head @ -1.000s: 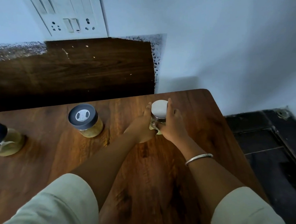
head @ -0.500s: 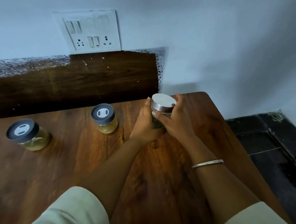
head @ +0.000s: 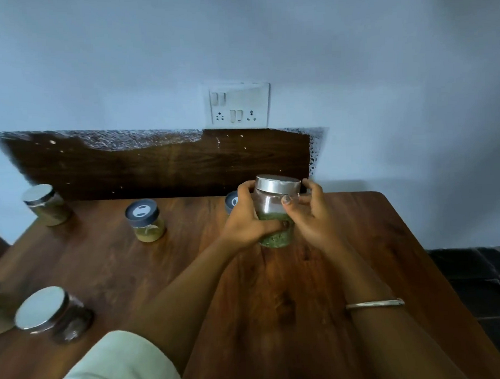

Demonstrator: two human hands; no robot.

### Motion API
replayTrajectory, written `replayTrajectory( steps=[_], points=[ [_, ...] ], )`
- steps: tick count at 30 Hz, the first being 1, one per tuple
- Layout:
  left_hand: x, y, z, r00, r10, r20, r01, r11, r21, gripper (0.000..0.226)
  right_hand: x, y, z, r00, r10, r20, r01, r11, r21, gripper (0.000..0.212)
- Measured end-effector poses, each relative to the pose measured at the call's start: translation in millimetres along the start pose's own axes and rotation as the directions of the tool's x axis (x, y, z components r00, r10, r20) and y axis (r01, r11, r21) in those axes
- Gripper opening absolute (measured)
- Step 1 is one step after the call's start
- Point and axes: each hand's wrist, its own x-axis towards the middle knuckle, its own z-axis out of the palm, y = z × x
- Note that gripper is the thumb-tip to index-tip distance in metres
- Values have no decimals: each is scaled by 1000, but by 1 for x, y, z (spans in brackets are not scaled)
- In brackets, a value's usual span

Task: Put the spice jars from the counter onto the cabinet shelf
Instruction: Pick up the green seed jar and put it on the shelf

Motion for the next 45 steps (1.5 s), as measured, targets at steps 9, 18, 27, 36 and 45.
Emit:
replayTrajectory(
  steps=[9, 18, 27, 36, 45],
  points=[
    [-46, 35, -57, 994, -84, -68, 69, 978, -195, 73, -25, -44, 50, 983, -24, 183, -44, 933, 356, 48],
    [-66, 32, -78, 981, -25, 191, 63, 978, -197, 111, -39, -65, 70, 996, -86, 31, 76, 968, 240, 28],
    [-70, 37, -85, 993, 1, 115, 44, 921, -387, 78, -39, -73, 71, 966, -134, 220, 17, 886, 463, 46],
    [-72, 41, -94, 989, 51, 141, -15, 969, -245, 85, -31, -67, 81, 989, -126, 79, 76, 886, 458, 80],
    [-78, 49, -106, 994, 77, 76, -65, 987, -145, 99, -27, -65, 73, 985, -97, 144, 36, 924, 380, 98]
  ],
)
